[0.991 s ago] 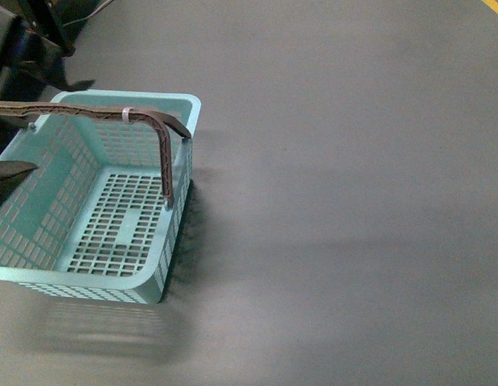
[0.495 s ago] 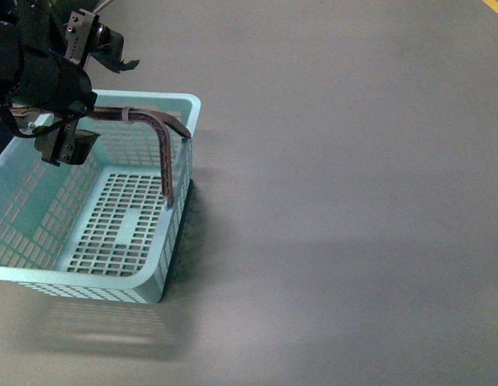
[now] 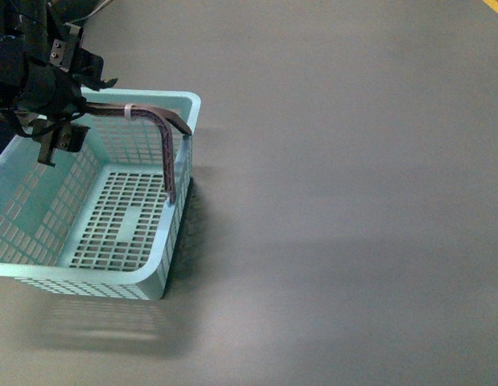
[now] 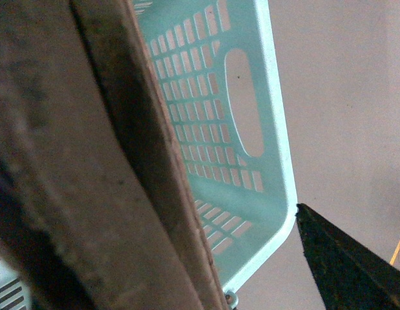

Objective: Pick lemon and mango into basket

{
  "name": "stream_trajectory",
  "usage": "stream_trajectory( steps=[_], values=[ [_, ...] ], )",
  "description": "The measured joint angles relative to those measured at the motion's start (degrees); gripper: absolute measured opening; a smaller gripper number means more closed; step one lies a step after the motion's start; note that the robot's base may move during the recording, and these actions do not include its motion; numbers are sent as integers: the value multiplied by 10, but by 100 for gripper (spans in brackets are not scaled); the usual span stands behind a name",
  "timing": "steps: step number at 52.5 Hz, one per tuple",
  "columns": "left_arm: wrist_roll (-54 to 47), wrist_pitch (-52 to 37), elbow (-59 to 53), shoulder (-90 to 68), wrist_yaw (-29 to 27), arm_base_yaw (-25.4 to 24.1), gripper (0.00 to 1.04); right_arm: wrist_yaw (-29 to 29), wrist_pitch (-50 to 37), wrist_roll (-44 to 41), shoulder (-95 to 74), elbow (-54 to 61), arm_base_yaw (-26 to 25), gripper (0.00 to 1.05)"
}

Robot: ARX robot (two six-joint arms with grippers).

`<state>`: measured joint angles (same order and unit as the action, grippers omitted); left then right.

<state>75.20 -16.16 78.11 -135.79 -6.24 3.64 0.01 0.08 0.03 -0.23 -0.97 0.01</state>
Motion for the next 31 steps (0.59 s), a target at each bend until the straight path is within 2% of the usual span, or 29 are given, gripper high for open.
stream_trajectory(
  steps=[12, 17, 24, 31],
  values=[
    [38, 11, 0, -1, -1, 1, 13, 0, 0, 0, 0, 0, 0, 96],
    [53, 6, -11, 9, 6, 1, 5, 0, 0, 0, 0, 0, 0, 96],
    [45, -19, -74, 59, 12, 5, 5, 0, 0, 0, 0, 0, 0, 96],
    [66, -29, -197, 198, 24, 7, 5, 0, 0, 0, 0, 0, 0, 96]
  ],
)
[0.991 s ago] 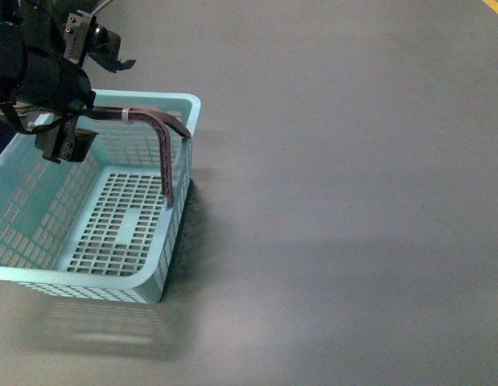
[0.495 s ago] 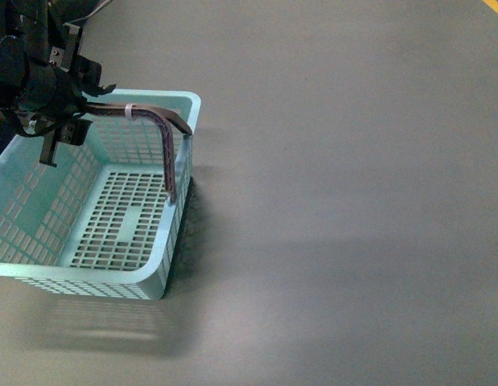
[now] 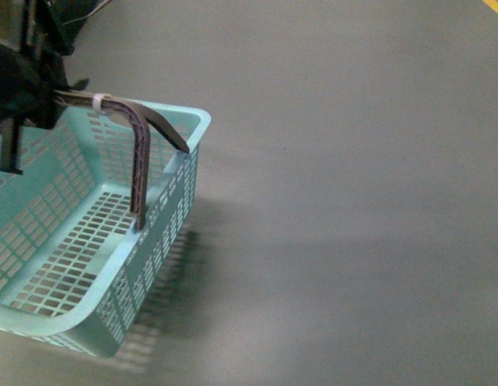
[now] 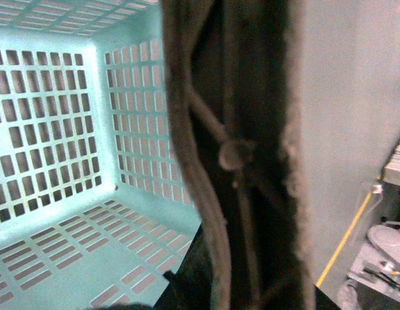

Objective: Pick lemon and mango into basket

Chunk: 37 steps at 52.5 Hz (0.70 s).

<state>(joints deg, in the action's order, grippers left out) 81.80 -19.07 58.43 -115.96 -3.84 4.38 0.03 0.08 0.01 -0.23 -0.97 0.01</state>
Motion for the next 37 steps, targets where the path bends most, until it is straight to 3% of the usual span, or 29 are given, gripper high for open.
stream_trajectory(
  steps=[15, 37],
  values=[
    [46, 86, -131, 306, 14, -3, 5, 0, 0, 0, 0, 0, 0, 96],
    [63, 278, -149, 614, 23, -28, 5, 0, 0, 0, 0, 0, 0, 96]
  ],
)
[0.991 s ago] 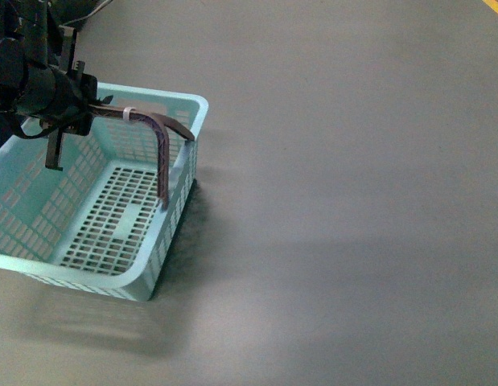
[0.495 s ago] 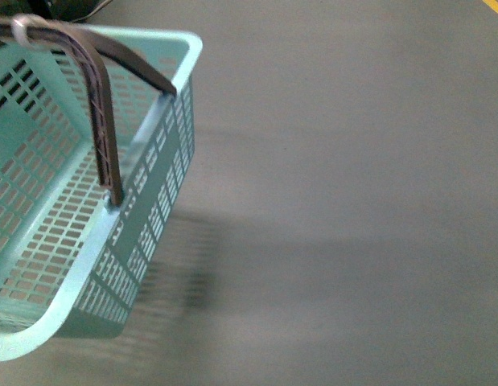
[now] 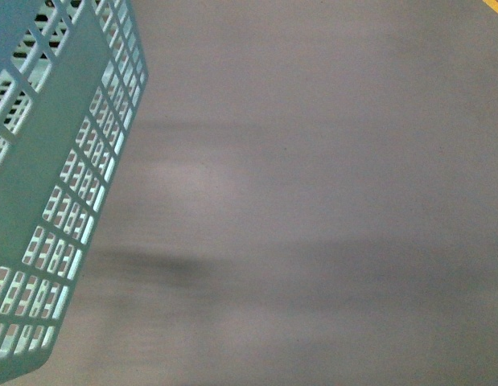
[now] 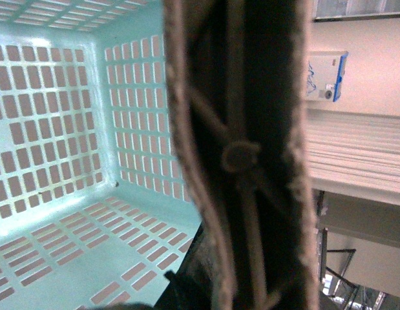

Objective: Pick lemon and mango into basket

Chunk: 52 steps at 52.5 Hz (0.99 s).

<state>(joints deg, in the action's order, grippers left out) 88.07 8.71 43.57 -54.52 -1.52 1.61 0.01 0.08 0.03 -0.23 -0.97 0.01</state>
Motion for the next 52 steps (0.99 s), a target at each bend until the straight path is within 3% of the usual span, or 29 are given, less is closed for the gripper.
stream_trajectory(
  steps=[52],
  values=[
    [3, 8, 0, 17, 4, 4, 5, 0, 0, 0, 0, 0, 0, 96]
  ],
)
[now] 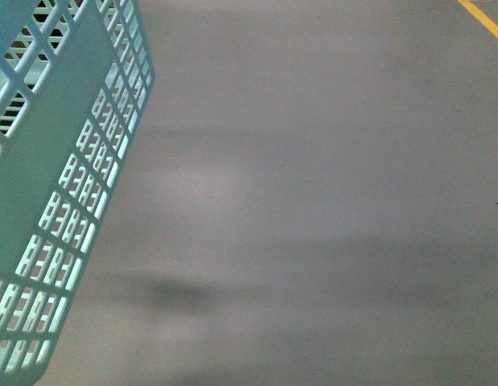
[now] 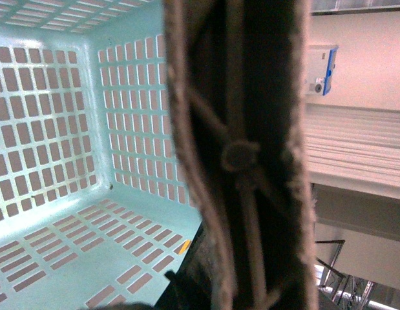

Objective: Pick lemon and mango into basket

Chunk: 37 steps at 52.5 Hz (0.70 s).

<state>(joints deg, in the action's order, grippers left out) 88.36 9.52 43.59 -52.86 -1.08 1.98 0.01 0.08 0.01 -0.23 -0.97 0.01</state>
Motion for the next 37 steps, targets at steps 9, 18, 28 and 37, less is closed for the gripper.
stream_trajectory(
  steps=[9, 18, 28, 37],
  values=[
    [0, 0, 0, 0, 0, 0, 5, 0, 0, 0, 0, 0, 0, 96],
    [0, 0, 0, 0, 0, 0, 5, 0, 0, 0, 0, 0, 0, 96],
    [0, 0, 0, 0, 0, 0, 5, 0, 0, 0, 0, 0, 0, 96],
    [1, 0, 0, 0, 0, 0, 5, 0, 0, 0, 0, 0, 0, 96]
  ],
)
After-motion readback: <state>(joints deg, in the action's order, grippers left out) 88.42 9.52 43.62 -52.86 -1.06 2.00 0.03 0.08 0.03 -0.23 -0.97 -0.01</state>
